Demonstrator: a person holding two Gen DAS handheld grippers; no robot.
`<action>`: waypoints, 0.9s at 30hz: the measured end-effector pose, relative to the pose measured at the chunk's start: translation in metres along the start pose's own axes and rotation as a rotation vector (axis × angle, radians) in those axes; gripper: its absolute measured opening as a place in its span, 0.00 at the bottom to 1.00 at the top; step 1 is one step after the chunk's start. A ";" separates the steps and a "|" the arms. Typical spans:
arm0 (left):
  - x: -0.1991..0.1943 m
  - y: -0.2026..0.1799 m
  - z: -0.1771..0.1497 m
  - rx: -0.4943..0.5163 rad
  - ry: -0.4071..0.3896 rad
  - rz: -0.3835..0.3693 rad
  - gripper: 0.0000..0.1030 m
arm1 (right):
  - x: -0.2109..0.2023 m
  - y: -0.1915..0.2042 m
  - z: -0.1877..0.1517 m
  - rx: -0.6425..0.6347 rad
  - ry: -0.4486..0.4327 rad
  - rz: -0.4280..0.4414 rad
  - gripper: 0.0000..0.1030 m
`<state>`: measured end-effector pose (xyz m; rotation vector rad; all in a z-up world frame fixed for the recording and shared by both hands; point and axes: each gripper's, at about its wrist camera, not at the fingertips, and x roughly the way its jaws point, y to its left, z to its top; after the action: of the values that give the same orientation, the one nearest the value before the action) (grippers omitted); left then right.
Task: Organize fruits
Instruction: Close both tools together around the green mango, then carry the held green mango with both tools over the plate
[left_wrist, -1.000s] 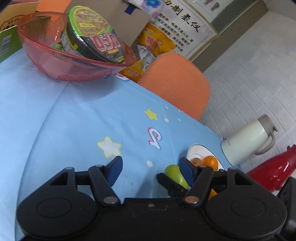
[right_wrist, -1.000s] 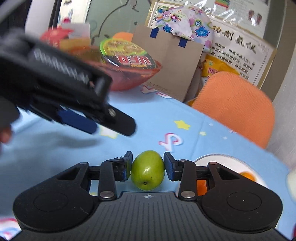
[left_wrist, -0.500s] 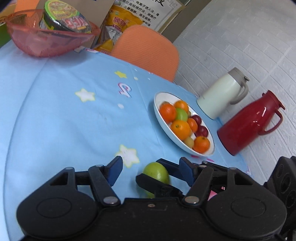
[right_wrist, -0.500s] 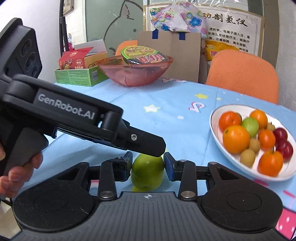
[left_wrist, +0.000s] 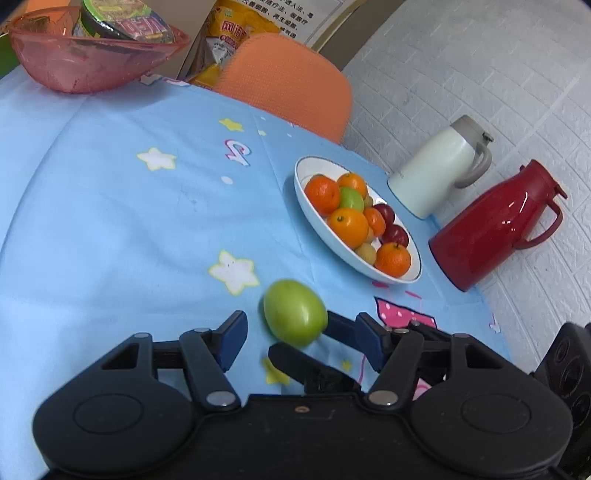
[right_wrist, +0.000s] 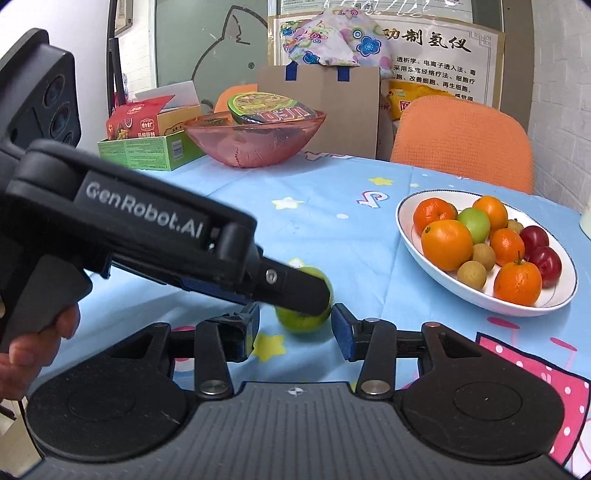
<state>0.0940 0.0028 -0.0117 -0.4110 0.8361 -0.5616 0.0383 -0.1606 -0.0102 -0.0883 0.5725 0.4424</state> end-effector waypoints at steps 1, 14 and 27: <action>0.000 0.001 0.002 -0.009 -0.009 0.002 0.63 | 0.000 0.000 0.001 0.001 -0.005 -0.005 0.73; 0.018 0.000 0.007 -0.035 0.017 0.000 0.46 | 0.004 -0.004 0.002 0.018 -0.006 -0.011 0.72; 0.025 -0.031 0.013 0.044 0.015 0.004 0.22 | -0.013 -0.021 -0.001 0.083 -0.050 -0.051 0.63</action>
<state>0.1081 -0.0352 -0.0016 -0.3653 0.8371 -0.5784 0.0371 -0.1850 -0.0046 -0.0122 0.5379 0.3698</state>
